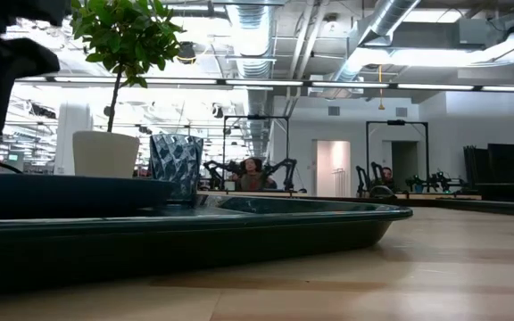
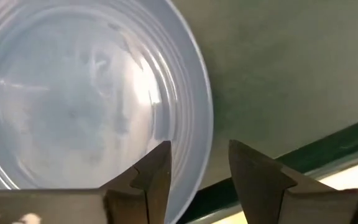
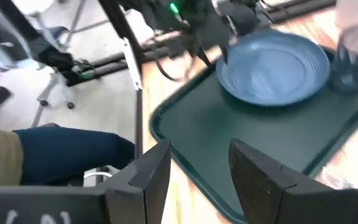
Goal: Pick and place plate/cup/fork/spoon on tray
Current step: Put the pink fork on the black tray on the right of the blue plate
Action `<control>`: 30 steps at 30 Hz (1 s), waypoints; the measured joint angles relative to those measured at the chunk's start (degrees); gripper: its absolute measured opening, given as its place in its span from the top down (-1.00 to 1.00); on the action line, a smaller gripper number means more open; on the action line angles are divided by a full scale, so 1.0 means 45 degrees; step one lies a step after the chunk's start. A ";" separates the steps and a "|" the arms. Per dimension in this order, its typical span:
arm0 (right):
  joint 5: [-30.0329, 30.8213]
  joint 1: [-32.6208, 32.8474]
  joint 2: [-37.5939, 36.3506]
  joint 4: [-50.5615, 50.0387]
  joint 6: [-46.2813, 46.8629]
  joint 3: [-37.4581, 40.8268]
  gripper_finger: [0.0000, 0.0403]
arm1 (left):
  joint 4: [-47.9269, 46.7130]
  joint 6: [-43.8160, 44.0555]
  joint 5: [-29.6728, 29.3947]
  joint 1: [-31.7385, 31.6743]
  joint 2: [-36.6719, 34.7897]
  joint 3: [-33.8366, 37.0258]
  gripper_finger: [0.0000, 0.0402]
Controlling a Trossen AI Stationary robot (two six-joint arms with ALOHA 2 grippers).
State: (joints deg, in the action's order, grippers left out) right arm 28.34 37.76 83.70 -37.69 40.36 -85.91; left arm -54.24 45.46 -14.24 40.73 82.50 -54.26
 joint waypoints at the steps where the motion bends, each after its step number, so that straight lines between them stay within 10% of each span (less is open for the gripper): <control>1: 0.0000 -0.0057 0.0004 -0.0058 0.0117 0.0120 0.07 | -0.0110 0.0033 -0.0004 0.0018 -0.0124 -0.0103 0.26; 30: -0.0427 -0.4002 0.0005 -0.0112 0.2542 0.4490 0.10 | 0.2297 -0.0313 -0.3842 0.0520 -0.3924 0.0569 0.26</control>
State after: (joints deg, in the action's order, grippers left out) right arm 26.42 19.75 83.72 -38.20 51.79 -65.71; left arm -43.91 44.05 -31.53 43.07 64.84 -51.70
